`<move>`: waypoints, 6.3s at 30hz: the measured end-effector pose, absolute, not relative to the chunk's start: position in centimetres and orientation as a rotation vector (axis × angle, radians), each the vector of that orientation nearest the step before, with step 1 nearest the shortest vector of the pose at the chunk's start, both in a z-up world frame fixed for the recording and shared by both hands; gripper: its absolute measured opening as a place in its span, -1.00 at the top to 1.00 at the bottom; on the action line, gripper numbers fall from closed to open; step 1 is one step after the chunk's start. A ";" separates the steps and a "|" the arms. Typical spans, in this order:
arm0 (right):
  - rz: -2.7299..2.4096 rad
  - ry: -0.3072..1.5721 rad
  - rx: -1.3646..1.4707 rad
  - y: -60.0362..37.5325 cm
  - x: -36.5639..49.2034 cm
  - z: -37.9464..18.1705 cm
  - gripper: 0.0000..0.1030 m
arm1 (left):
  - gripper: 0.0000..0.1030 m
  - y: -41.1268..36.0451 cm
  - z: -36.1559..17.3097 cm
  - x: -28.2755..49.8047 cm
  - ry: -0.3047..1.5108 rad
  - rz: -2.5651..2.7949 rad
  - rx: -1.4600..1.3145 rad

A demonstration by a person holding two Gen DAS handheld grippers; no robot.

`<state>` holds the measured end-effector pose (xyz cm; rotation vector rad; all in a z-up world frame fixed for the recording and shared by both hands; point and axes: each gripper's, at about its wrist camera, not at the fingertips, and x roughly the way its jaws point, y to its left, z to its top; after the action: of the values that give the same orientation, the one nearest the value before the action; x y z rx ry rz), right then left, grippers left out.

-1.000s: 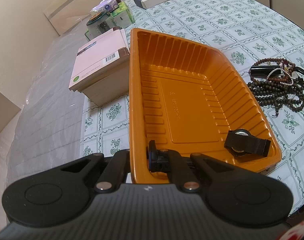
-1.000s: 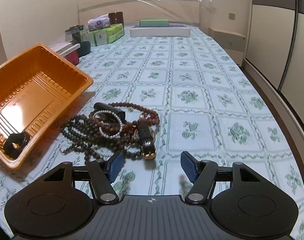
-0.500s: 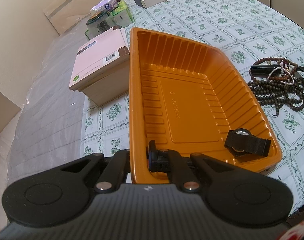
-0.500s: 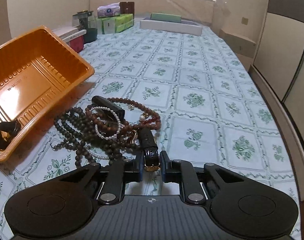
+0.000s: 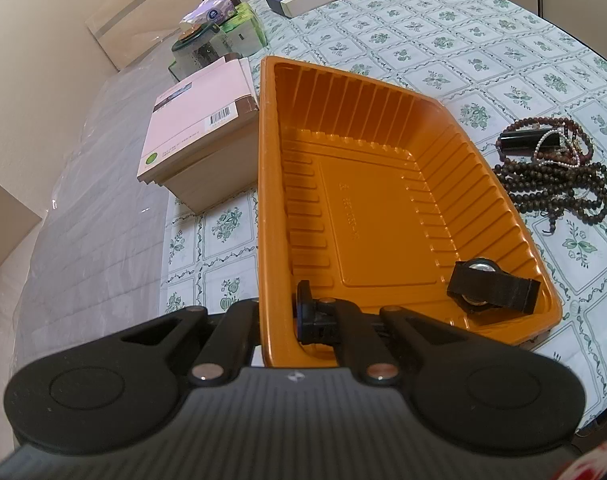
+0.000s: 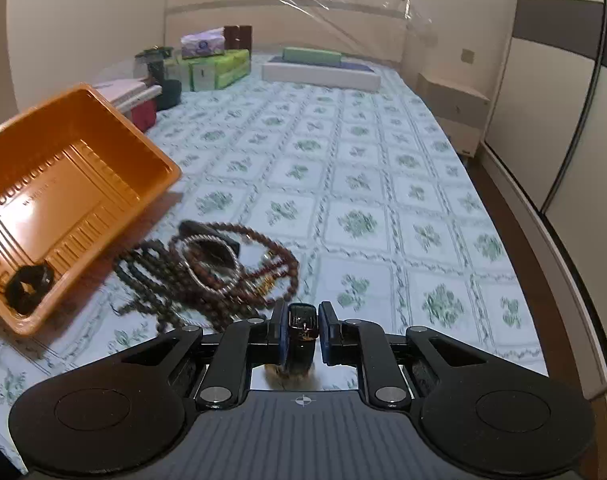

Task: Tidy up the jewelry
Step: 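Grasp the round-faced watch with dark strap using the right tool, then lower the round watch into the orange tray and release it, then grasp the brown bead bracelet from the pile with the right tool, then carry the brown bead bracelet into the orange tray and release it, then grasp the long dark bead necklace with the right tool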

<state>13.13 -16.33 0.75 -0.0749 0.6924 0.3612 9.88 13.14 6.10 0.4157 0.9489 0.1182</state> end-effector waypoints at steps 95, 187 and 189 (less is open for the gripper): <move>0.404 0.768 -0.154 -12.1 13.1 -5.0 0.88 | 0.96 13.1 5.8 10.3 0.953 0.108 0.425; 0.475 0.736 0.004 -13.2 15.0 -3.2 0.50 | 0.96 13.5 5.6 10.2 0.959 0.105 0.417; 0.503 0.772 -0.028 -12.2 15.1 -3.7 0.53 | 0.96 13.5 5.6 10.2 0.959 0.105 0.417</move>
<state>15.06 -12.25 -3.71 -0.0284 0.7720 0.5034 10.22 13.52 5.55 0.4172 0.9590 0.1050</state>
